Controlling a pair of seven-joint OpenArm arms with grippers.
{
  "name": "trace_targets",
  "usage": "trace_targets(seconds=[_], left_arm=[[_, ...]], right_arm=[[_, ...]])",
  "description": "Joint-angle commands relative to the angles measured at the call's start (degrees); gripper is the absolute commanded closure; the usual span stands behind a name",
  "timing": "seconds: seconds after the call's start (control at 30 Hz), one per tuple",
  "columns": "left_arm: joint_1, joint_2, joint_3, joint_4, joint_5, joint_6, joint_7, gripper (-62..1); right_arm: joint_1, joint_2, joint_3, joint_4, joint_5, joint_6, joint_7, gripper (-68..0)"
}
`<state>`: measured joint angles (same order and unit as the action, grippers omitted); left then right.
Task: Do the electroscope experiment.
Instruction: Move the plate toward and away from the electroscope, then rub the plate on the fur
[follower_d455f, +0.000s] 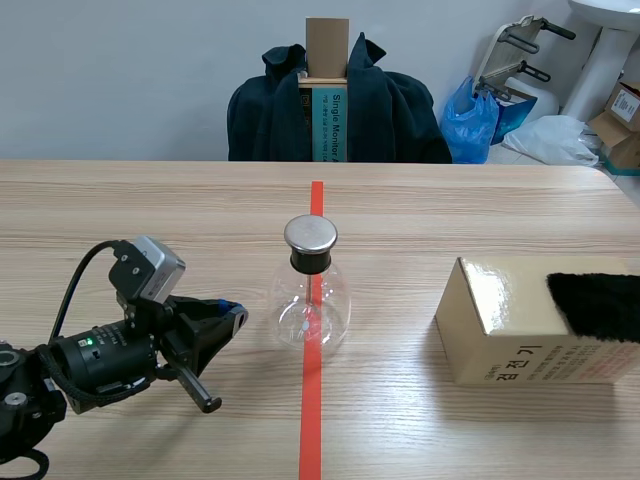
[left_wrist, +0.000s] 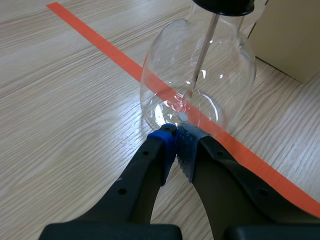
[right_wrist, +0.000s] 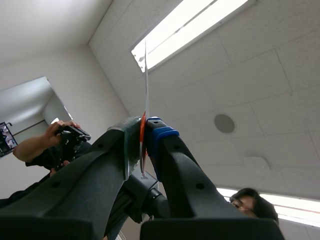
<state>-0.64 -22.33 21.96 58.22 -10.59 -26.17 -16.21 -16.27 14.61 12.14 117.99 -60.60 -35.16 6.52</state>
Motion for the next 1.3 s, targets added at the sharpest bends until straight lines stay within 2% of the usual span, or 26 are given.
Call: trace_targets(seconds=[0.0,0.1,0.2,0.3,0.47,0.6,0.7,0.77,0.83,0.93,1.0,1.13,1.23,1.27], left_arm=[[-0.2,-1.1,-0.2,1.4,-0.7,-0.2,-0.9,-3.6],[-0.2,-2.8,-0.3,1.5,-1.7,-0.2,-0.9,-3.6],[-0.2,-5.1,-0.9,1.5,-4.5,-0.2,-0.9,-3.6],[-0.2,-7.1,-2.5,1.5,-6.8,-1.0,-0.9,-4.3],[0.4,-11.6,-5.8,2.0,-12.1,-8.5,-0.9,-4.7],[3.1,-15.8,-9.9,5.4,-16.6,-13.7,-1.7,-14.5],[6.4,-18.5,-14.0,8.6,-18.5,-13.7,-3.5,-21.9],[8.9,-19.8,-16.8,10.9,-19.3,-13.7,-4.7,-31.3],[11.5,-20.9,-19.7,13.0,-19.2,-13.7,-6.1,-40.6],[15.6,-21.9,-24.0,15.5,-19.1,-13.7,-9.6,-47.6],[18.3,-21.9,-26.6,17.0,-17.9,-13.7,-11.4,-52.4],[24.1,-21.9,-30.6,20.3,-11.8,-13.7,-15.8,-54.6],[28.8,-21.9,-33.0,23.2,-7.3,-13.7,-20.2,-62.3],[30.2,-21.9,-33.6,24.2,-6.2,-13.7,-21.2,-62.3]], right_arm=[[-1.0,0.3,1.3,-0.8,-0.9,-0.4,-0.2,-0.6],[-2.9,0.1,1.4,-3.7,-1.8,-3.3,-0.2,-0.6],[-4.0,-0.4,1.4,-7.8,-2.2,-6.8,0.1,-0.7],[-4.1,-1.4,1.4,-12.6,-2.2,-8.0,1.1,-0.7],[-4.8,-2.8,1.4,-20.1,-2.2,-9.5,4.7,-0.7],[-7.4,-3.0,1.3,-24.9,-2.0,-9.7,8.8,-0.7],[-9.8,-3.1,1.3,-26.7,-1.7,-9.7,10.1,-0.8],[-11.4,-3.1,1.3,-27.6,-1.7,-9.7,10.5,-0.8],[-12.7,-3.1,1.3,-29.0,-1.7,-9.7,11.2,-0.8],[-13.4,-3.4,1.3,-32.5,-1.8,-9.7,12.9,-0.8],[-13.4,-3.7,1.3,-35.2,-1.8,-9.7,13.8,-0.9],[-13.4,-4.0,1.3,-39.5,-1.7,-9.7,15.1,-0.9],[-13.4,-4.3,1.3,-41.5,-0.5,-9.7,15.8,-0.9],[-13.4,-4.4,1.3,-41.9,-0.5,-9.7,16.0,-0.9]])
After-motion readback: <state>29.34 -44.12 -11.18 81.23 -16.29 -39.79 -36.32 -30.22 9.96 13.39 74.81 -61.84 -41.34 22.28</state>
